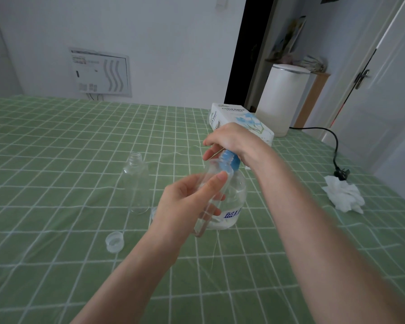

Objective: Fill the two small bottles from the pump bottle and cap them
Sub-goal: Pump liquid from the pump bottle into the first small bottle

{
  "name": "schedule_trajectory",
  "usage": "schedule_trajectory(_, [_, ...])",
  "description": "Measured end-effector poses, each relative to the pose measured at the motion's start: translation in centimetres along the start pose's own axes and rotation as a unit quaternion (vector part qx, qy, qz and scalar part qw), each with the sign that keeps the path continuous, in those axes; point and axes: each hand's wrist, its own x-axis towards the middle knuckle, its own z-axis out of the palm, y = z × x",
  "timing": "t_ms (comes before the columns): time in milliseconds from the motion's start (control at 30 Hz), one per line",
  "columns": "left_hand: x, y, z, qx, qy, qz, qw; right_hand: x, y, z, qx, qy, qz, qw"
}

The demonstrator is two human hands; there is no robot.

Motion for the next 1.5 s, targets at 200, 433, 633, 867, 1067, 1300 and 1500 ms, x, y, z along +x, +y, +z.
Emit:
schedule_trajectory(200, [0.0,0.1,0.0,0.003,-0.003,0.002,1.0,0.0,-0.2,-0.2,-0.018,0.001,-0.001,1.0])
schedule_trajectory(433, [0.2,0.5,0.0,-0.001,-0.01,0.002,1.0,-0.1,-1.2,-1.0,-0.044,-0.005,-0.007,0.999])
schedule_trajectory(633, [0.3,0.2,0.0,-0.003,-0.005,0.001,1.0,0.1,-0.9,-0.7,-0.04,-0.018,-0.005,0.999])
schedule_trajectory(867, [0.1,-0.2,-0.1,0.001,-0.002,-0.006,1.0,0.0,0.0,0.1,-0.025,-0.016,-0.002,1.0])
schedule_trajectory(1067, [0.0,0.0,0.0,0.002,-0.006,0.004,1.0,-0.2,-0.5,-0.2,-0.03,-0.002,-0.007,1.0])
schedule_trajectory(1300, [0.1,0.3,0.0,0.002,-0.009,0.008,1.0,-0.2,-1.2,-0.7,-0.051,-0.01,0.001,0.999])
schedule_trajectory(1500, [0.1,0.1,-0.1,0.005,-0.004,0.004,1.0,-0.1,-1.0,-0.3,-0.039,-0.014,-0.006,0.999])
